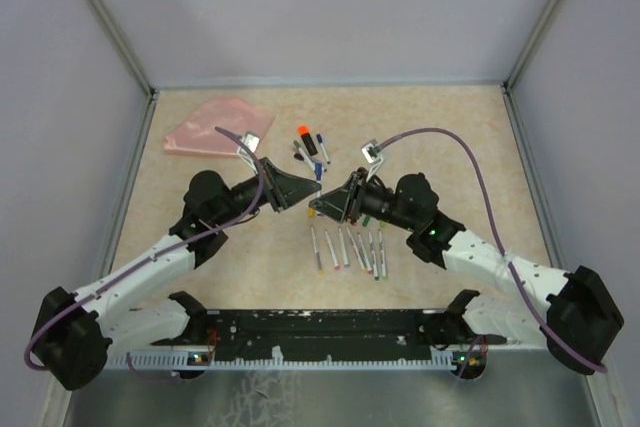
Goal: Open the pen caps
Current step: Pick up the pen from the center of the board, then open the pen cap from the pen.
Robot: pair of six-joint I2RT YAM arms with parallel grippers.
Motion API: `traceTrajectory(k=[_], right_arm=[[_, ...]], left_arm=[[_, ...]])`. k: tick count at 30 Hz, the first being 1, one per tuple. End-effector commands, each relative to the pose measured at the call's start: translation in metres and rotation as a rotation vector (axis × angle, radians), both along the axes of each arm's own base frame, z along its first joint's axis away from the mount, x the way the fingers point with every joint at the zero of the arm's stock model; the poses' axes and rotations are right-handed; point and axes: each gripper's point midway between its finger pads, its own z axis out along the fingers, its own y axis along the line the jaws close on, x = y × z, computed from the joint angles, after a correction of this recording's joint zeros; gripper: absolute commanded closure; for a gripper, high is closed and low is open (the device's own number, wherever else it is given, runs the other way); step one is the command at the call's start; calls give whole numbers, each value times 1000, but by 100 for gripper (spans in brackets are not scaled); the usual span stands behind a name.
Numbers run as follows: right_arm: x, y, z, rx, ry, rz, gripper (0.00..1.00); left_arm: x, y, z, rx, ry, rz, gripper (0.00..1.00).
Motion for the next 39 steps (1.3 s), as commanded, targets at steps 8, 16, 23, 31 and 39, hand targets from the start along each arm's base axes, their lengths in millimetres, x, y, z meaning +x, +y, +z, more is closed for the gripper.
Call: traceTrajectory(k=[8,16,23,31,39], right_arm=[[0,5,33,66,-63,5,100],[-10,1,30,73,-59,30,100],[-18,2,28,76,-55,71,100],[-23,0,27,72,-44,86,100],[-25,-5,22,59,-30,76,100]], left_arm=[[-1,-1,9,-19,-27,11,91],[10,18,18,9,-38,143,22],[5,11,29,38,-1,-32,11],[6,-12,27,98,73,-216,41],[3,-16,31,70,84,-265,65]])
